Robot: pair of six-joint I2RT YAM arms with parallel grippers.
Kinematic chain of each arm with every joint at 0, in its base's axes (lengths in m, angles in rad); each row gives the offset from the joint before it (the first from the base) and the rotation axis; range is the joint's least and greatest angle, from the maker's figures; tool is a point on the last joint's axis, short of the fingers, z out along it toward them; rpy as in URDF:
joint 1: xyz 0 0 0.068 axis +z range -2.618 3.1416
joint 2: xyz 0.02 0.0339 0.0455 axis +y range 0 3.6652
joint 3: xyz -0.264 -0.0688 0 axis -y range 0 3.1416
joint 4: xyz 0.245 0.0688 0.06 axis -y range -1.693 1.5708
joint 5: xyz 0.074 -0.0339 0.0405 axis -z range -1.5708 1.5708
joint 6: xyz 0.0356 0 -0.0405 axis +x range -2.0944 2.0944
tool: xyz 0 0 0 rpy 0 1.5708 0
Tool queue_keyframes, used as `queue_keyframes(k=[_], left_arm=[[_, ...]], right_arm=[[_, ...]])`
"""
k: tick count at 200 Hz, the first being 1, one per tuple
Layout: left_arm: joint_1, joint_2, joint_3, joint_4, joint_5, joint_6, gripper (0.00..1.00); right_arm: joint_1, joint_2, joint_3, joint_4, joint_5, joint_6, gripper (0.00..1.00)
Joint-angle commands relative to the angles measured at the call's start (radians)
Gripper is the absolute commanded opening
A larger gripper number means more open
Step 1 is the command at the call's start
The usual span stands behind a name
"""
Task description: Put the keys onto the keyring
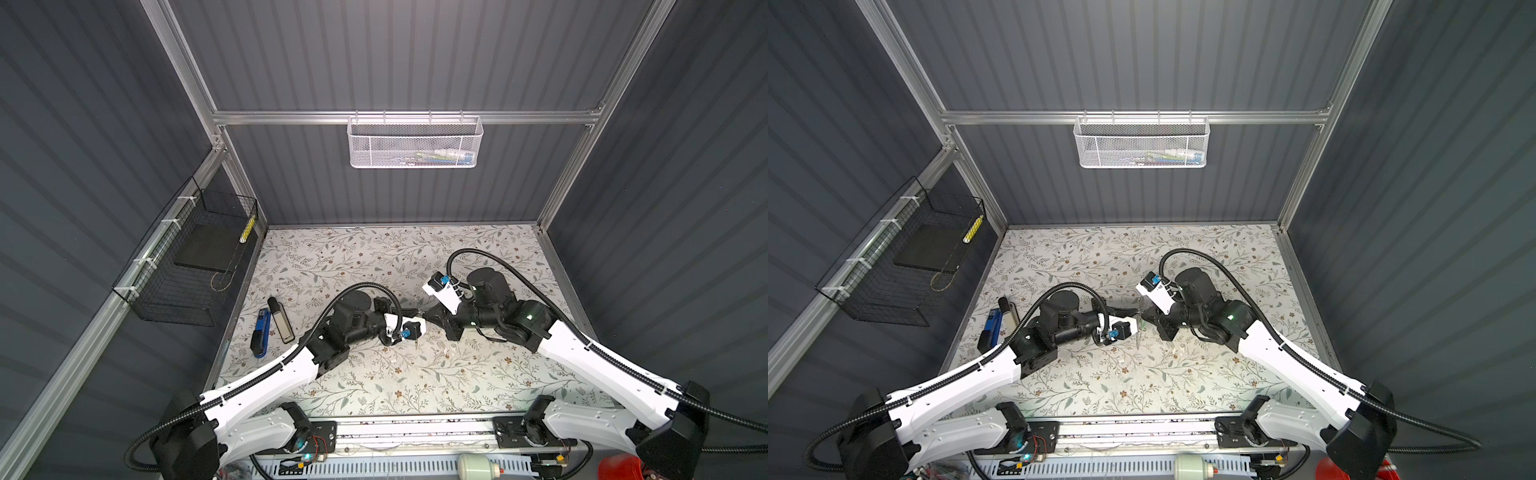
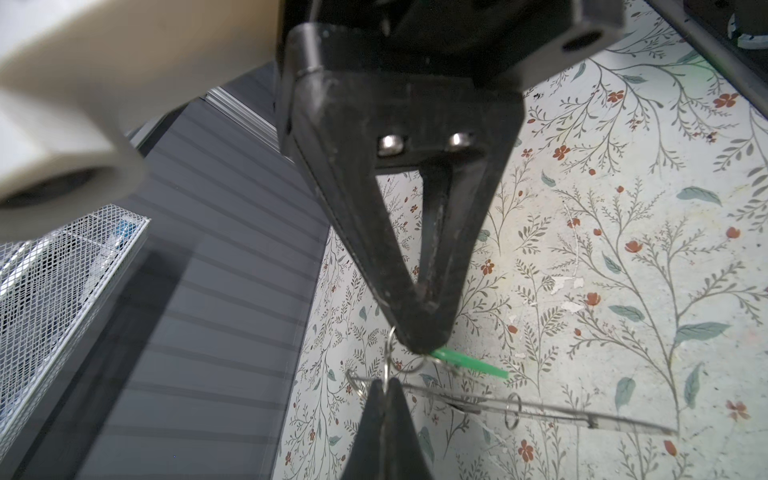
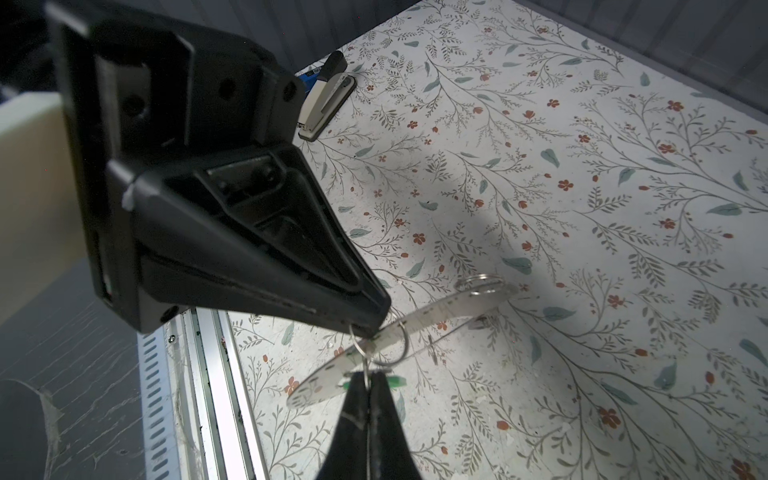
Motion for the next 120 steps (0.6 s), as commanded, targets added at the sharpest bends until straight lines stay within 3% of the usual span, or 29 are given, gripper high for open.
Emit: queue_keyframes(k=[1,77,120], left_arm=[[-0.009,-0.016,0.025,0.003,0.015,0.014,0.00],[-0.010,-0.037,0.017,-0.002,0.061,0.013,0.00],[-0.009,-0.040,0.017,-0.001,0.080,-0.007,0.00]], right_arm=[[-0.002,0.002,0.010,-0.026,0.023,0.023,0.00],[-0.041,0.005,-0.003,-0.030,0.061,0.068,0.00],[-0.075,0.025,0.004,-0.046,-0.013,0.087,0.00]])
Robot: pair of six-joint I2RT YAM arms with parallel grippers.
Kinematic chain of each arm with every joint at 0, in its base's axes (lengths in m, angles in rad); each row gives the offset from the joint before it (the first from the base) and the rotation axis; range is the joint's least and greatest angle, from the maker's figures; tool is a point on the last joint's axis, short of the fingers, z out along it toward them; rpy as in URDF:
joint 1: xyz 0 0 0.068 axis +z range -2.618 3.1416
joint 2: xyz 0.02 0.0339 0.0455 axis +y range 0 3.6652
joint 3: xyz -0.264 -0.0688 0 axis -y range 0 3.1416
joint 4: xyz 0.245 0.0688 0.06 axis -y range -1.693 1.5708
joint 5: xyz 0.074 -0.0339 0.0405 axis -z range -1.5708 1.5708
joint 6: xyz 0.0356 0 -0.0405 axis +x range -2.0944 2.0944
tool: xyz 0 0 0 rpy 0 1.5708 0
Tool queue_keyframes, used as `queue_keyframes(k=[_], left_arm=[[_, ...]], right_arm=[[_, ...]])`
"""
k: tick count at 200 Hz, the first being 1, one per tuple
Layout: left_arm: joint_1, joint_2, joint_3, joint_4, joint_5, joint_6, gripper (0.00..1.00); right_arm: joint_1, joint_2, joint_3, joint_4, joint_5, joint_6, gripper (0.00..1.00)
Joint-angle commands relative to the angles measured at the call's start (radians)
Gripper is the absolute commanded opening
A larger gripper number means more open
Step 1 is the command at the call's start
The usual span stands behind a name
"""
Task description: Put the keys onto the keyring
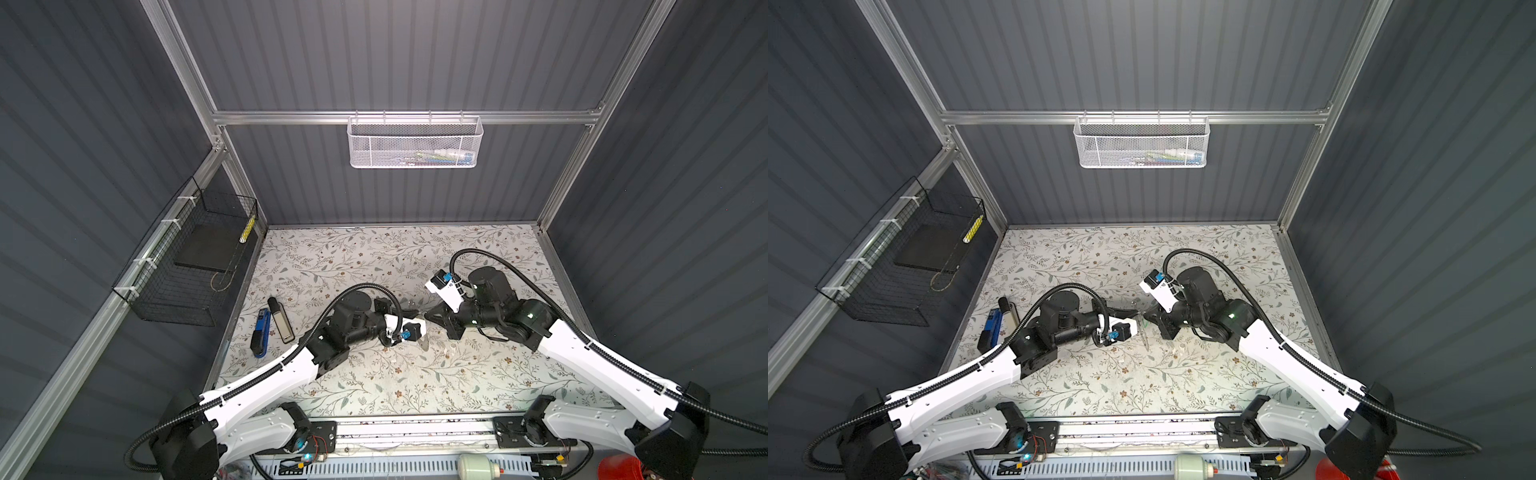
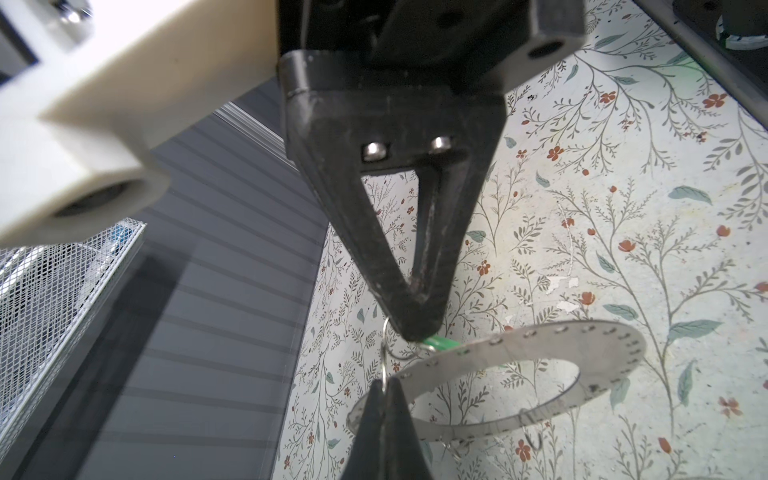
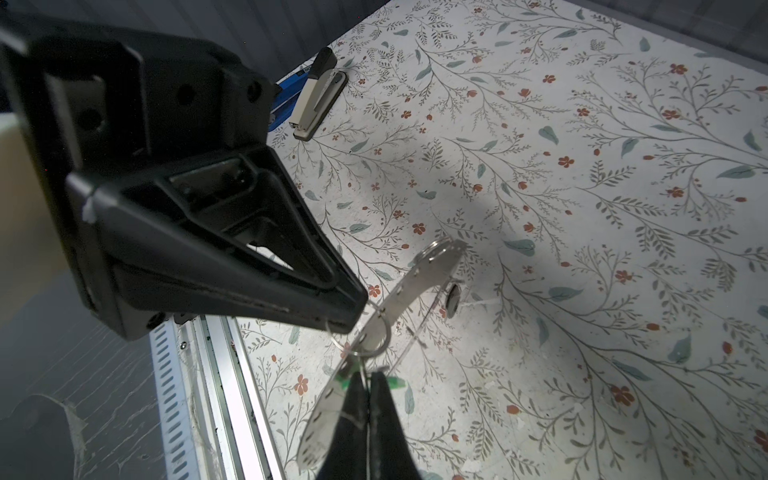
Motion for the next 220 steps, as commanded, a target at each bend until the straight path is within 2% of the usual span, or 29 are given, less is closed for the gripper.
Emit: queue_keyframes(k=[1,34,132,220], left_arm=[[-0.005,-0.037,0.017,0.007,0.069,-0.015,0.00],[-0.005,-0.017,0.034,-0.011,0.112,-0.014,0.00],[-0.006,0.007,0.045,-0.005,0.125,-0.020,0.00],[-0.002,0.047,0.056,0.021,0.139,-0.119,0.00]], right_arm=[[-0.041,0.020,0.005,-0.029,0.015,0.026,0.00],[-0.046,0.046,0.039,-0.042,-0.008,0.037,0.00],[-0.076,0.122,0.110,-0.122,0.002,0.112,0.00],[-0.075,0.112,0.100,-0.081,0.009,0.125,0.00]])
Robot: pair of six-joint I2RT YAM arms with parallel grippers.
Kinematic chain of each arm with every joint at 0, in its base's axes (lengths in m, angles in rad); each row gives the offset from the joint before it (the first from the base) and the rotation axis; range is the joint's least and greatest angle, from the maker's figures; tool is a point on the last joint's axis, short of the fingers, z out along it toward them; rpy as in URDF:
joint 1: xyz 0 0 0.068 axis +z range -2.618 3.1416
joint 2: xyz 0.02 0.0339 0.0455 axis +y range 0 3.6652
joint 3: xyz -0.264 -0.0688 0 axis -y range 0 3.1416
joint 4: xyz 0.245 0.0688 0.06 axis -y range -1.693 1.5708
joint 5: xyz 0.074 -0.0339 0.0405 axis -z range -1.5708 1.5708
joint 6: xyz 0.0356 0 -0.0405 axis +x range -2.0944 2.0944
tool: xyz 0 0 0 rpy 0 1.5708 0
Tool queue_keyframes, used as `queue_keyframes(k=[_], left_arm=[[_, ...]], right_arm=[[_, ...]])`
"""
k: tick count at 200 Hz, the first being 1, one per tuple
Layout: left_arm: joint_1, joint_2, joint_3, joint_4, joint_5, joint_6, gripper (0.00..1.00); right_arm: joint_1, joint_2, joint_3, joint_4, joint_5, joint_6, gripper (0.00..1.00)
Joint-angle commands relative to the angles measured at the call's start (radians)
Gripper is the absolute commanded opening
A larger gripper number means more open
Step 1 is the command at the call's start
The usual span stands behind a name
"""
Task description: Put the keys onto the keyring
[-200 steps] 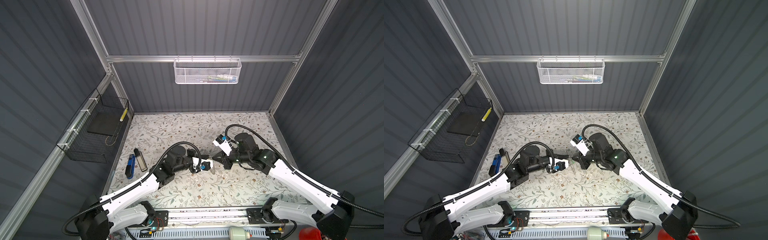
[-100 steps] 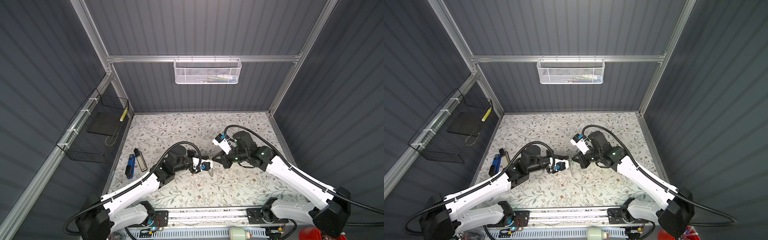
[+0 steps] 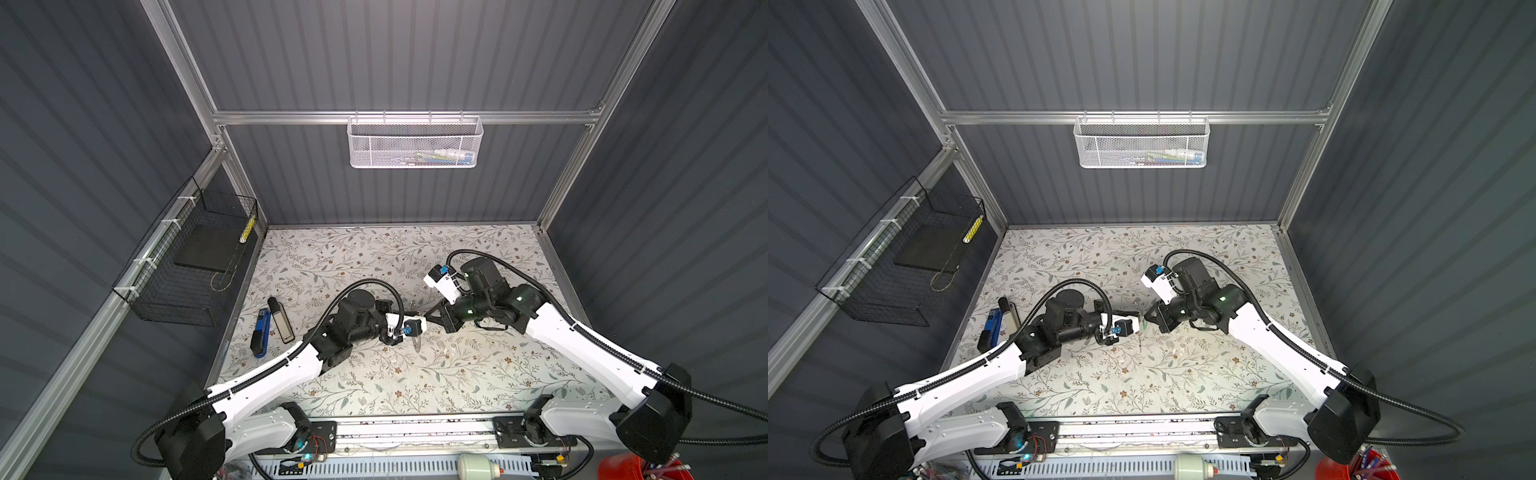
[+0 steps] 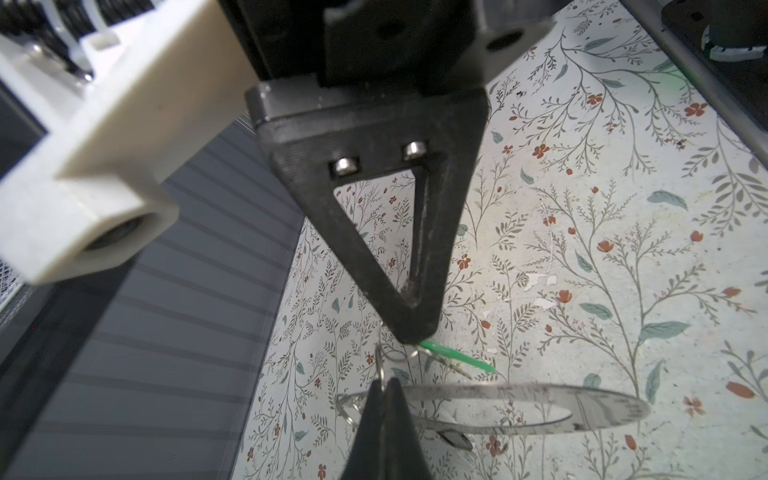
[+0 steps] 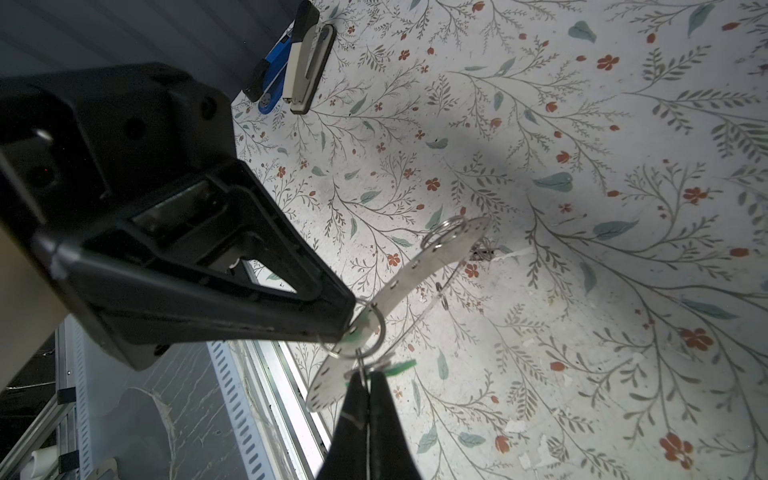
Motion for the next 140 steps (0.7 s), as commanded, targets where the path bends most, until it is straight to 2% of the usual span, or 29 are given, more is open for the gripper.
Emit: queue_keyframes(k=[1,60,140], left_arm=[[-0.013,0.001,0.052,0.030,0.119,-0.044,0.00],[0.060,0.014,0.070,0.028,0.259,-0.146,0.00],[0.093,-0.003,0.058,0.028,0.359,-0.151,0.00]], right_arm=[[-0.024,-0.011,-0.001,0.054,0.091,0.010,0.00],[-0.021,-0.022,-0.029,0.074,0.084,0.001,0.00],[-0.053,-0.040,-0.058,0.069,0.057,0.018,0.00]])
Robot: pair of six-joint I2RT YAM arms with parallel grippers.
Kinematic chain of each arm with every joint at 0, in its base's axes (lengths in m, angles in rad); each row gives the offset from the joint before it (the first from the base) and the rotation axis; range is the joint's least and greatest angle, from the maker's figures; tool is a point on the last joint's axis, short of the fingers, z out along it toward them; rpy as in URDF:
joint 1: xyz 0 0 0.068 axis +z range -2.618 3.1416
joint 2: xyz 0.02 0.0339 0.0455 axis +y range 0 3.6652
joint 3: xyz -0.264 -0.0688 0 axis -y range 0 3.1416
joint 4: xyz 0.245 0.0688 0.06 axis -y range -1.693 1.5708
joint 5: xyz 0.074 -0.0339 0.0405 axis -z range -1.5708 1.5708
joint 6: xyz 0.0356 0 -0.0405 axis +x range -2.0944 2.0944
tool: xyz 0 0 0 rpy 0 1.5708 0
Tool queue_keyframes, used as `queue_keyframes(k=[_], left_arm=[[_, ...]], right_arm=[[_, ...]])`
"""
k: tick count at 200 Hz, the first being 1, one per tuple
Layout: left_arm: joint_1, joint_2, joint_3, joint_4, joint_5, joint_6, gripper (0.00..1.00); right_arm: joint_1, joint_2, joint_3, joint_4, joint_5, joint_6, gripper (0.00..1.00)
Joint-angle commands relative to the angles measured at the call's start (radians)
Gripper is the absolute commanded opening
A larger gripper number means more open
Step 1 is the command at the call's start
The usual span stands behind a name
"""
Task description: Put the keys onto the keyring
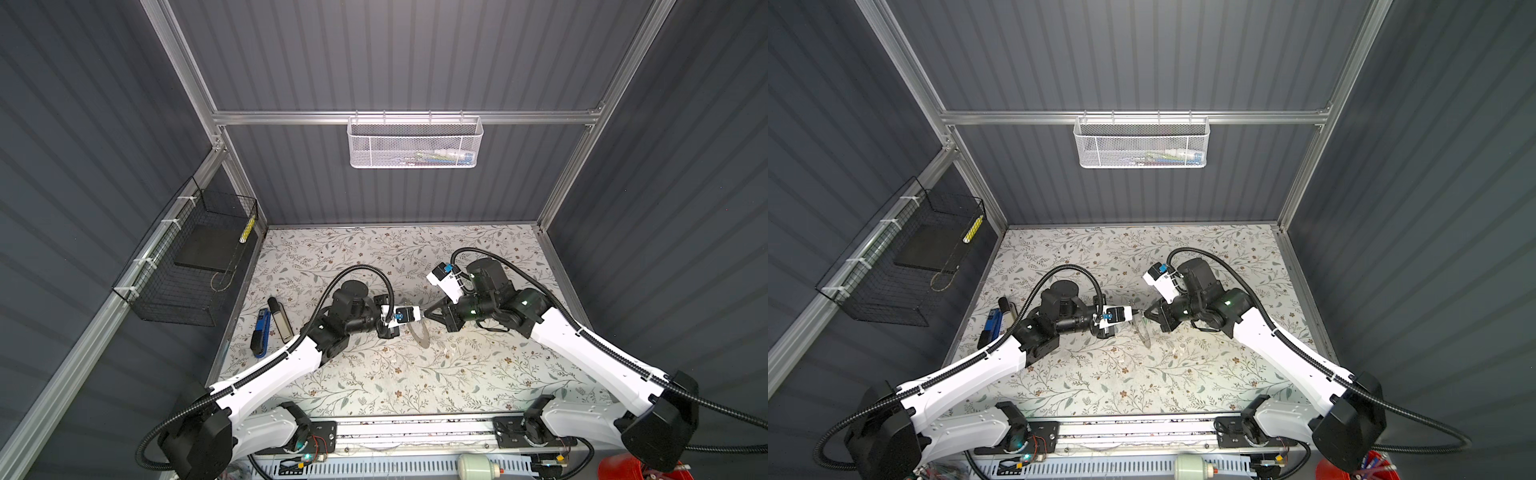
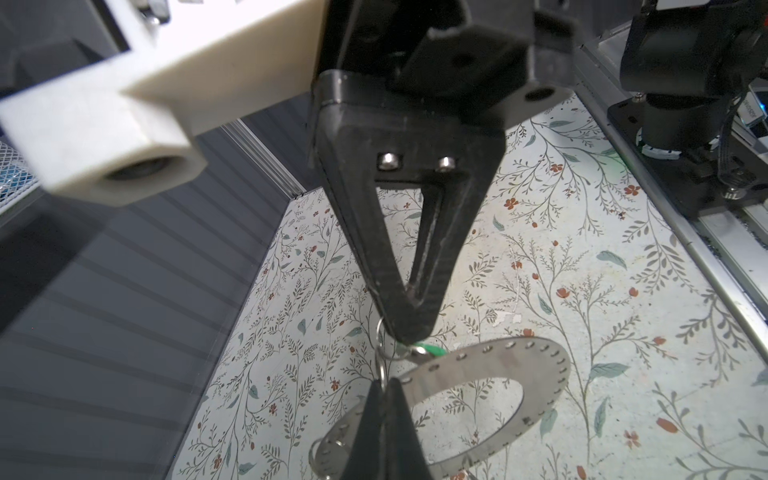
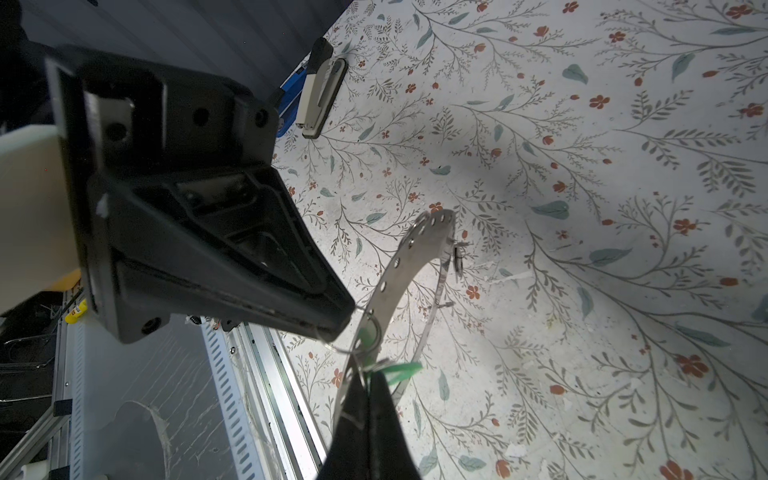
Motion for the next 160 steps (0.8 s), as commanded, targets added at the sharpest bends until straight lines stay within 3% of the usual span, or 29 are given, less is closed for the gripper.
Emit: queue_keyframes(k=[1,106,160], left_arm=[[-0.003,-0.024,0.028,0.029,0.137,-0.018,0.00],[0.003,0.000,0.021,0.157,0.167,-0.075,0.00],[0.021,-0.008,0.013,0.185,0.173,-0.100,0.00]], right_arm=[[-0.036,0.003,-0.018,-0.005,0.086,0.016,0.00],[-0.041,0.058,-0.012,0.021,-0.045,0.049,0.00],[-0.084,0.039,-0.046,0.015,-0.058,0.065,0.00]])
